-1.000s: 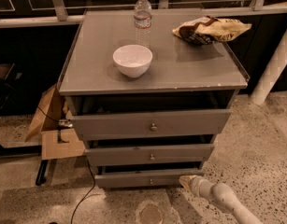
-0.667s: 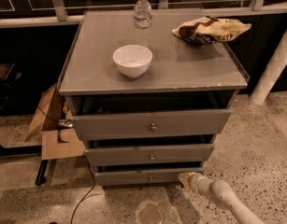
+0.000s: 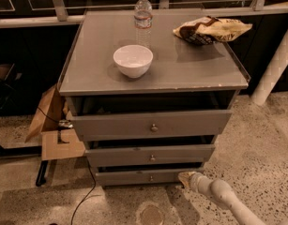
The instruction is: Close bottom drawer
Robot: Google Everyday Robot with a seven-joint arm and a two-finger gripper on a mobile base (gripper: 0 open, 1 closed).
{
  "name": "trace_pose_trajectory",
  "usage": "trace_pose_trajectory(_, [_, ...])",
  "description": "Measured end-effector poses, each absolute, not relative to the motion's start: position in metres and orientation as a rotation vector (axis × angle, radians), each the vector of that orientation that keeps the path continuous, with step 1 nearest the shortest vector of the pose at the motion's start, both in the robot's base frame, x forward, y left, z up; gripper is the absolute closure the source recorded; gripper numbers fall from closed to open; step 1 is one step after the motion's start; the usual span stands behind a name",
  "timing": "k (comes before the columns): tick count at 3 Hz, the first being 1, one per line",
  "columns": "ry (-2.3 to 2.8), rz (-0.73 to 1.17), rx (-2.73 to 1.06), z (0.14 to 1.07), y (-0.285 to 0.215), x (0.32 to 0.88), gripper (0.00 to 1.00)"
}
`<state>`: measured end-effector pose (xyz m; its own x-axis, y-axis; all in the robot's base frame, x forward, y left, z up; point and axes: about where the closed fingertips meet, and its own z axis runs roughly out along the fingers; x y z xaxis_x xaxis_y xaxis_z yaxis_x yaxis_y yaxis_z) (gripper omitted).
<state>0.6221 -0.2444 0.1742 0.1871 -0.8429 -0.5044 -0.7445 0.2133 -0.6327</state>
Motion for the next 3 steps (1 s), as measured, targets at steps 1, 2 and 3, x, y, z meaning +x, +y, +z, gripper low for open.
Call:
trace_pose_trajectory(1, [1.642,-0.038,-1.626,0.185,-0.243,0.595,1.0])
trace_pose_trajectory(2, [1.749,0.144,-1.712,0.193,-0.243,0.542,1.0])
trace_pose_trajectory(3, [1.767,0.163,-1.711,0.191,-0.242,0.534,0.81])
